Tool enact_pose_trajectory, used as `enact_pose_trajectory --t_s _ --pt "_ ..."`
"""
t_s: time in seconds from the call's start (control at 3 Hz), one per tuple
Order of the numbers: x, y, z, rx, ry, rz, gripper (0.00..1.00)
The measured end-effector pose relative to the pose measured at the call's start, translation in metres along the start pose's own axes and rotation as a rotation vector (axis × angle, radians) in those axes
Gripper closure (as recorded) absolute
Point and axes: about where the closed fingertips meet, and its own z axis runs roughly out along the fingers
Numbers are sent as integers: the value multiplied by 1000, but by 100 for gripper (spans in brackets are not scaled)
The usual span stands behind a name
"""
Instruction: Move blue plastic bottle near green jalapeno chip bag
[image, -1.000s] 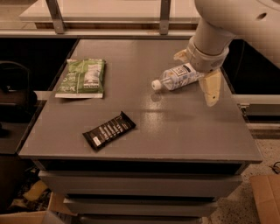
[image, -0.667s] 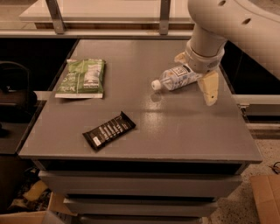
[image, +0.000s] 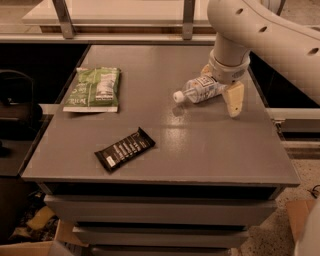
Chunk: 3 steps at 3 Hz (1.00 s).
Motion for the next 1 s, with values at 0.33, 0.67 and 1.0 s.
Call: enact_pose_trajectory --t_s 0.33,0.67,1.0 --pt "3 -5 5 -12 0 2 41" --pt "3 -5 3 -12 -1 2 65" --pt "3 -6 1 -12 -1 2 88"
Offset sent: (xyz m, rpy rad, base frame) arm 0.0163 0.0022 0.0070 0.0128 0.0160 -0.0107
